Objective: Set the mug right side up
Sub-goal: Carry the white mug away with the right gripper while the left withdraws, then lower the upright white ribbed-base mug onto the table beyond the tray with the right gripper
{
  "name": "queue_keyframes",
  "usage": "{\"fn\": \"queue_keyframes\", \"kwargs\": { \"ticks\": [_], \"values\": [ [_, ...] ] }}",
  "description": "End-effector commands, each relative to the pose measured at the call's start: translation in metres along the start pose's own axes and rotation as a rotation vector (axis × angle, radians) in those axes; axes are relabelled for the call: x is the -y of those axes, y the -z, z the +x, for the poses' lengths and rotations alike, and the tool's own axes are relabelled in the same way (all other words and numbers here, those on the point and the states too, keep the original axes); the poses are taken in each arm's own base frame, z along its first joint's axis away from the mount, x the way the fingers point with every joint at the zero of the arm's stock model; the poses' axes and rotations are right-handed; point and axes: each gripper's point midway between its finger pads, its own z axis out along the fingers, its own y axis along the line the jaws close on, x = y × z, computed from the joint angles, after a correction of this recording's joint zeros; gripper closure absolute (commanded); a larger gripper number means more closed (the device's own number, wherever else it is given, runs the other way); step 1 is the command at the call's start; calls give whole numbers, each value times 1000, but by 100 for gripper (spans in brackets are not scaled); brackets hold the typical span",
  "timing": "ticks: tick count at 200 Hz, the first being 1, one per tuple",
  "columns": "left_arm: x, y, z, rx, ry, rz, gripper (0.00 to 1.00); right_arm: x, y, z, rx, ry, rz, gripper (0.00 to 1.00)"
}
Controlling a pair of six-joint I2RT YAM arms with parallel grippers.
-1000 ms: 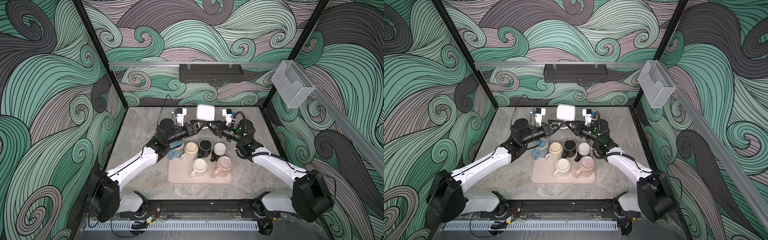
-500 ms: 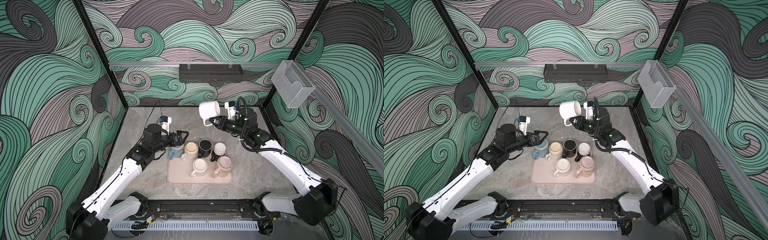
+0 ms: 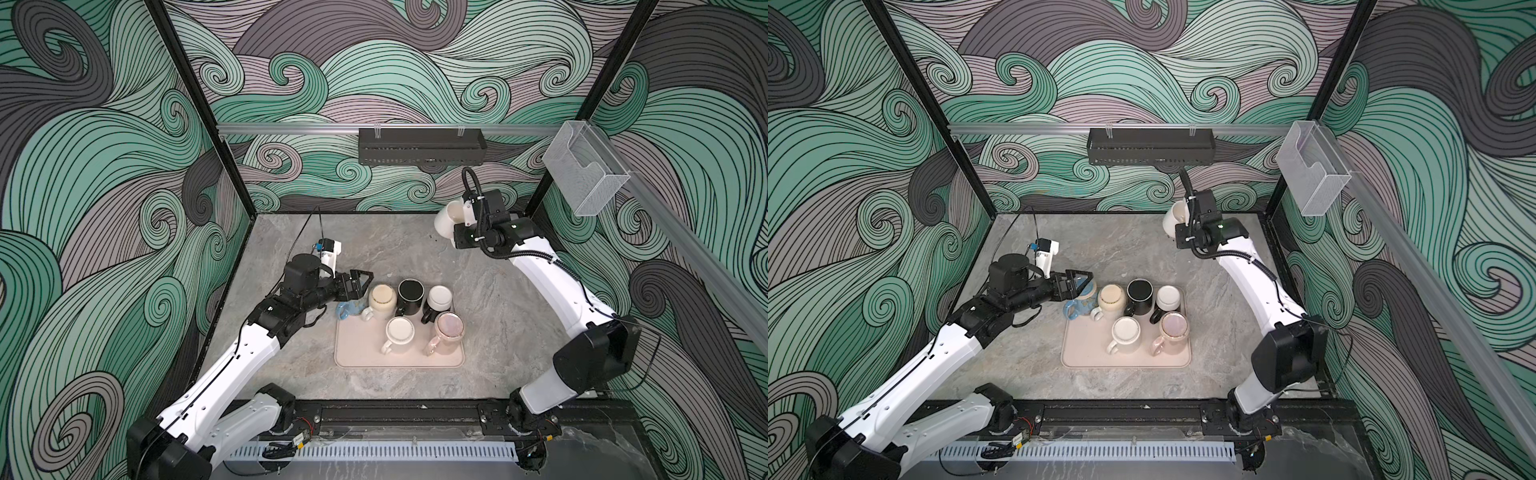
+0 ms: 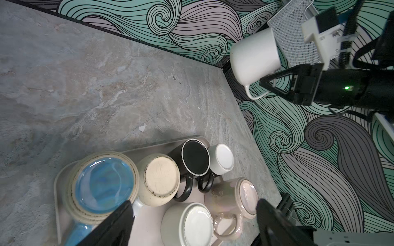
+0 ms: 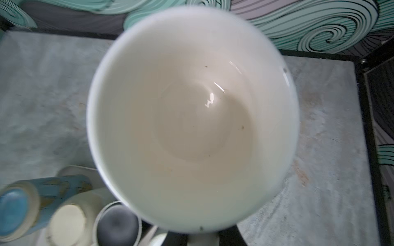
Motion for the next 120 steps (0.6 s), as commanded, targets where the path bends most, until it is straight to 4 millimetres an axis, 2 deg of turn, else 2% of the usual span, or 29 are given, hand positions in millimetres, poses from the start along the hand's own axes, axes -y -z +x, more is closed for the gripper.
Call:
{"fn": "queue_keyframes", "kwargs": {
  "ticks": [1,20,64,120],
  "values": [
    [0,5,-4,9,-26,-3,9,34,3,-10,23,98,113,100],
    [-1,3,-3,5,-23,-4,9,46,-18,2,-34,39,60,100],
    [-4,-2,0,-7,-7,0,9,76,-65,38,-164,-45,55,100],
    [-4,0,1,-7,1,2,9,104,-89,64,-183,-94,87,100]
  ]
}}
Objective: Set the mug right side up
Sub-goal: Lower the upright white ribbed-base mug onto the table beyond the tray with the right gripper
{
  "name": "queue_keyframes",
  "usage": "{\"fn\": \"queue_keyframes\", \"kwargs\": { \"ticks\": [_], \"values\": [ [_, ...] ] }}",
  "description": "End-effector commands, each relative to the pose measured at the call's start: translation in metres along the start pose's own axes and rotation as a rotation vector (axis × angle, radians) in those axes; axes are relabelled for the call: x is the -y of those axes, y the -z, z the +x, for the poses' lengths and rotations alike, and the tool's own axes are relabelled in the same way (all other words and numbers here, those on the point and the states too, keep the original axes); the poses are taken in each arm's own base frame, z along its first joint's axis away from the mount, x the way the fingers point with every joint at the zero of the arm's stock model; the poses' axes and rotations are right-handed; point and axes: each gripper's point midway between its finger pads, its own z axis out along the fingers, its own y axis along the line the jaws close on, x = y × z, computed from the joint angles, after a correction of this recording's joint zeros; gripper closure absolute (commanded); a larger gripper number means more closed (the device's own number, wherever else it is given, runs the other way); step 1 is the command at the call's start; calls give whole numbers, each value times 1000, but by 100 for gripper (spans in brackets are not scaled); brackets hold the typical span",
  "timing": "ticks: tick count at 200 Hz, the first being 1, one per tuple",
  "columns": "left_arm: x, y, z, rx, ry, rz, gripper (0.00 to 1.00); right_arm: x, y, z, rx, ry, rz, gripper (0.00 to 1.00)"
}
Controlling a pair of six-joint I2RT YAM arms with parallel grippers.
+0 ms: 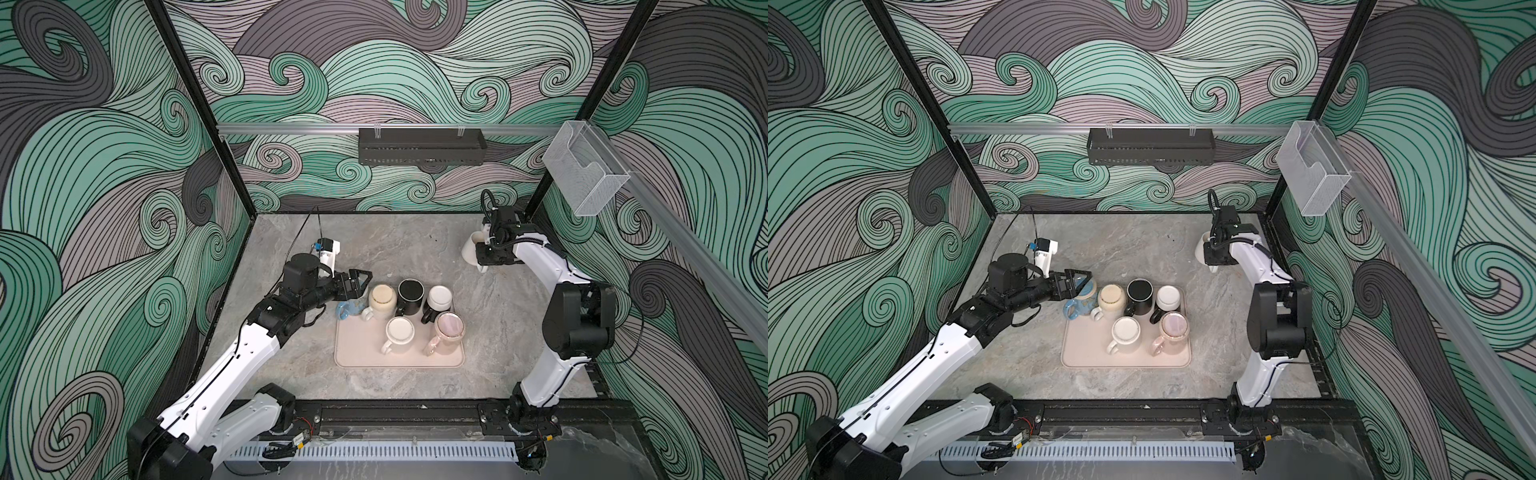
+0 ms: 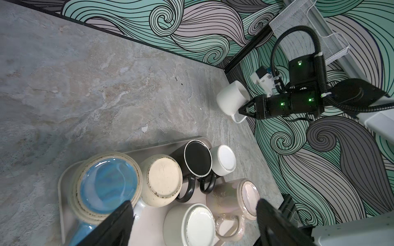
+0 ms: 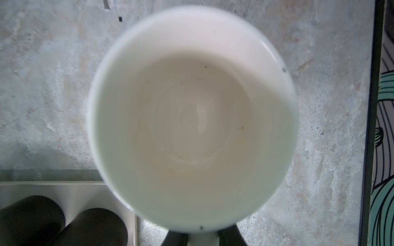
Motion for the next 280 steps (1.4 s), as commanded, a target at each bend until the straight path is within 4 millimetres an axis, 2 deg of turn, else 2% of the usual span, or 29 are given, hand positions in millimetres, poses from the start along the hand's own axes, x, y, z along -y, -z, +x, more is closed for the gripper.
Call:
{"fn": "queue_keyframes", "kwargs": {
  "ticks": [1,33,92,280],
  "values": [
    [-1,0,2,-10,-1,10,9,6,9,-30,134,9,-2,100],
    [0,1,3,-9,4,19,9,23,-10,-25,91,12,59,100],
    [-1,1,7,-8,17,23,9,33,-35,-23,62,10,85,100],
    [-9,-4,14,-18,29,8,9,32,-62,-7,21,8,75,100]
  ]
}}
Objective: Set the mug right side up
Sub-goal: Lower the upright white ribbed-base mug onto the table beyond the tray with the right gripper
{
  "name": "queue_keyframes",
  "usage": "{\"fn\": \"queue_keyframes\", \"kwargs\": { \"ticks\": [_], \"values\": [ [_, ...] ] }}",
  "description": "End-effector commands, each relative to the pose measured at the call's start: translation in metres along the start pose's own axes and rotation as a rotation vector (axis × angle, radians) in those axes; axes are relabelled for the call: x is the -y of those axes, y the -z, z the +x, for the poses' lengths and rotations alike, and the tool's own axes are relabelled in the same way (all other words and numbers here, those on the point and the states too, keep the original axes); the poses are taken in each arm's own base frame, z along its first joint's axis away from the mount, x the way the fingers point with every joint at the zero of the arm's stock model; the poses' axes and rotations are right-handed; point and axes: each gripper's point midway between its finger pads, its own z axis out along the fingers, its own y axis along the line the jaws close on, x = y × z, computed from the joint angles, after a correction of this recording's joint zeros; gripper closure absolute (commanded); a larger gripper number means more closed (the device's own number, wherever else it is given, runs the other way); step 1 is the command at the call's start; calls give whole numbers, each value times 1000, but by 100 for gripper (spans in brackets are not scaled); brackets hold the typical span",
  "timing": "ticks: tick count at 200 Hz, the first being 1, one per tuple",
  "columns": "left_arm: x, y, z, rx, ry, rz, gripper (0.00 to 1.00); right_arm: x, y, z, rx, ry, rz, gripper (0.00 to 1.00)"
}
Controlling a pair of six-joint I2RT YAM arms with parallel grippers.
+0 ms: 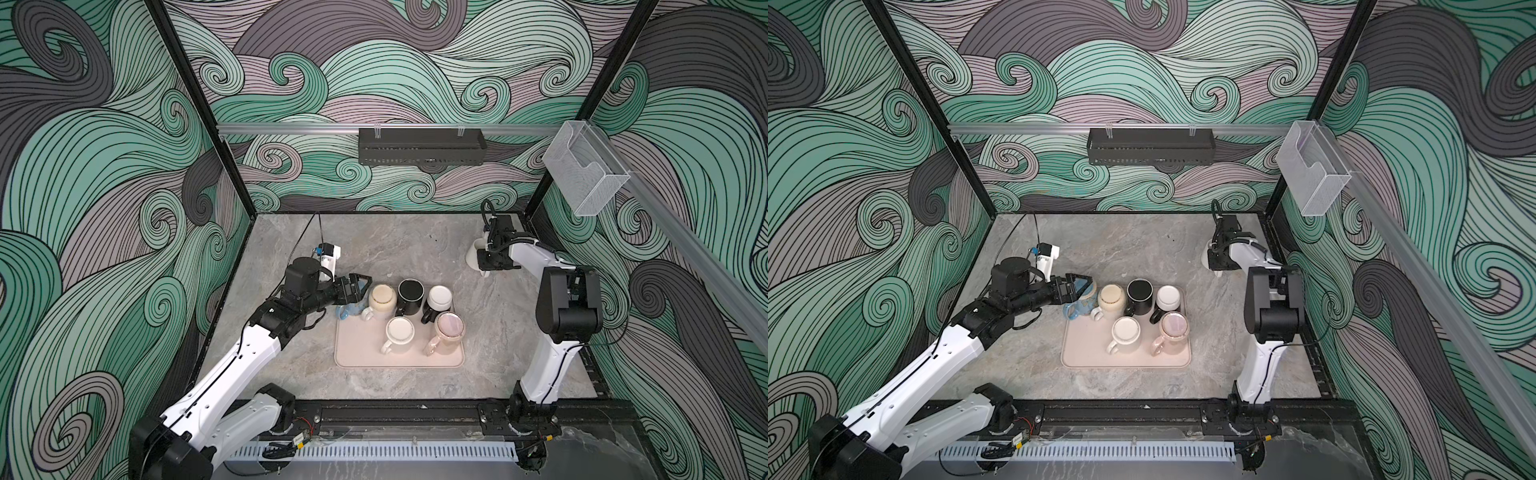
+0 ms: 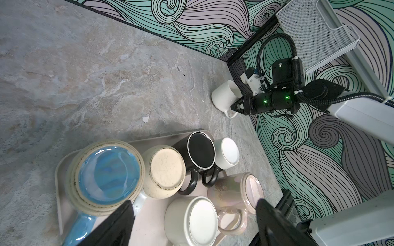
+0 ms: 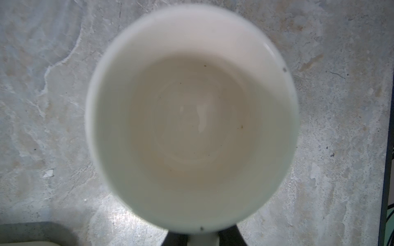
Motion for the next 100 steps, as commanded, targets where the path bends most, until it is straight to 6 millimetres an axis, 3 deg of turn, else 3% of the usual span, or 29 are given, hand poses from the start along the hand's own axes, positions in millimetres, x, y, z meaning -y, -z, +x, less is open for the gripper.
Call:
{"fn": "queue_keyframes", "kwargs": {
  "ticks": [1,66,100],
  "values": [
    [0,1,-2,14,4,8,10,3,-1,-8,36,5,7,100],
    [-3,1,1,10,6,-2,9,4,1,-5,33,9,16,100],
    [-2,-4,4,-12,-3,14,9,3,4,-2,36,1,10,82]
  ]
}}
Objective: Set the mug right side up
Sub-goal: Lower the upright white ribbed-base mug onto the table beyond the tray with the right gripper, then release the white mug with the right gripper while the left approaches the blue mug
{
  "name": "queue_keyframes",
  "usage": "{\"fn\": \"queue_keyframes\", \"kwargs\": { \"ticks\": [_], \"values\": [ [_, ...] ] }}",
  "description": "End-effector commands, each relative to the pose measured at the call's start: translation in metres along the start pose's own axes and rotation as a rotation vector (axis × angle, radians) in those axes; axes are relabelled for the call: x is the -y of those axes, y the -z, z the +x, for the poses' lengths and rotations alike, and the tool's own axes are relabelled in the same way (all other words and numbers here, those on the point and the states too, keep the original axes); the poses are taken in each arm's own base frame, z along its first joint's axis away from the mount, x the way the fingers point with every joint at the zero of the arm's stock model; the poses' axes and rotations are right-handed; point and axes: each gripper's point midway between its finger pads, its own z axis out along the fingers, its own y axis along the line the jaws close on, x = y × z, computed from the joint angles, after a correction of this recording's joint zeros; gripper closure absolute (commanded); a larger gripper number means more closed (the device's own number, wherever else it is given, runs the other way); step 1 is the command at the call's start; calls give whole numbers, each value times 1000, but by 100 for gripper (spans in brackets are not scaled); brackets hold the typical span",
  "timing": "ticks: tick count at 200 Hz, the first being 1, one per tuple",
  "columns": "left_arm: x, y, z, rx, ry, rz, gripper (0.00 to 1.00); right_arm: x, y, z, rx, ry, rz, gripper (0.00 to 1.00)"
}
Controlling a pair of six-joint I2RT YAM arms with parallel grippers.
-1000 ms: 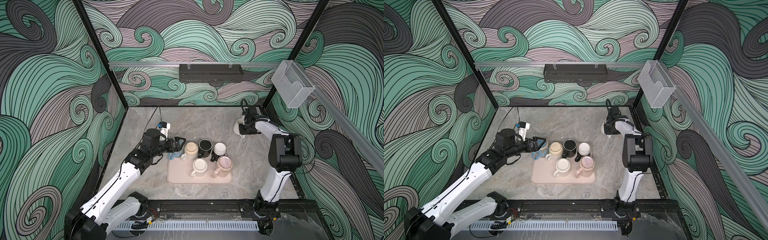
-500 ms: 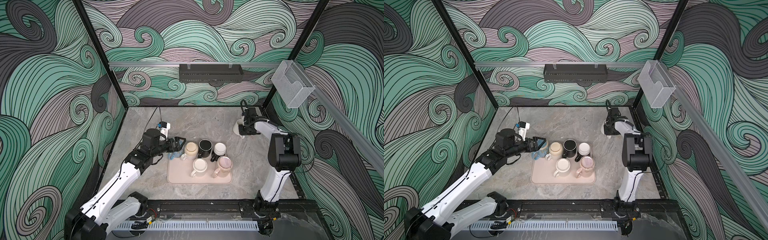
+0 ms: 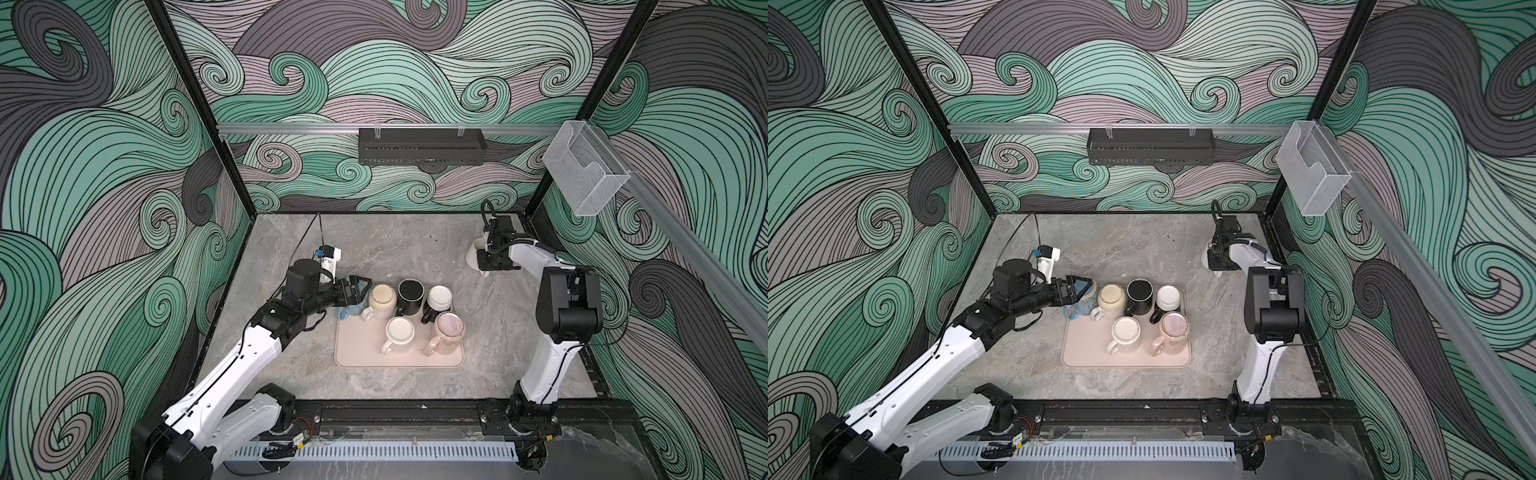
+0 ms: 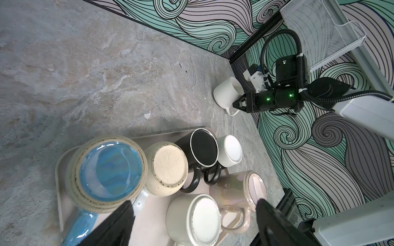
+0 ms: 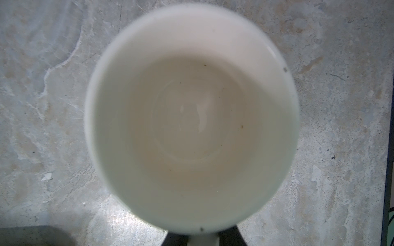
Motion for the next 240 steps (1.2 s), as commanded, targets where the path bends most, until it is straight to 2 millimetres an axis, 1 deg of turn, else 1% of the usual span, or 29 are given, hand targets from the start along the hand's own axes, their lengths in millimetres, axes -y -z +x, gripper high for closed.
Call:
{"fn": "queue_keyframes", "kwargs": {
  "ticks": [1,49,62,77,104,126,135,145,167,182,188,192,205,208,220,221,222,223,224,234,240],
  "values": [
    [3,-1,-3,1,-9,20,9,3,7,-3,28,0,7,81],
    [4,-4,-2,-17,-13,25,9,1,11,0,22,11,28,66],
    [5,-4,-3,-16,-18,25,8,2,16,1,15,16,52,63],
    [4,-4,-3,-15,-25,20,8,7,26,2,1,33,112,61],
    [-1,-4,-4,-10,-40,-6,8,18,58,-3,-10,61,253,58],
    [-5,-4,-4,-12,-49,-32,8,22,92,-14,51,88,346,58],
    [-6,-4,-4,-15,-60,-40,8,21,109,-20,92,101,394,57],
    [-12,-3,-4,-18,-62,-79,8,19,125,-26,134,113,427,57],
    [-27,1,-2,-33,-72,-173,8,6,162,-38,238,134,470,55],
    [-36,3,-2,-38,-75,-225,9,-11,186,-43,293,126,432,53],
    [-39,4,-2,-39,-76,-242,10,-22,198,-44,317,120,397,53],
    [-40,5,-3,-39,-76,-252,11,-27,203,-44,327,124,377,53],
    [-47,7,-2,-43,-69,-296,12,-59,226,-43,393,150,263,54],
    [-47,8,-2,-43,-70,-301,12,-64,230,-43,405,153,251,54],
    [-49,9,-1,-53,-67,-314,13,-103,254,-35,478,183,98,54],
    [-49,10,-1,-53,-66,-315,13,-103,254,-35,478,183,98,54],
    [-49,10,-1,-54,-66,-316,13,-110,258,-33,491,189,69,54],
    [-49,10,0,-55,-65,-316,13,-110,258,-33,491,189,69,54],
    [-50,10,0,-56,-64,-317,13,-117,262,-31,503,192,40,54],
    [-51,12,2,-67,-60,-329,14,-149,281,-20,560,210,-94,54],
    [-53,13,3,-73,-59,-339,14,-166,289,-11,582,217,-172,54]
  ]
}}
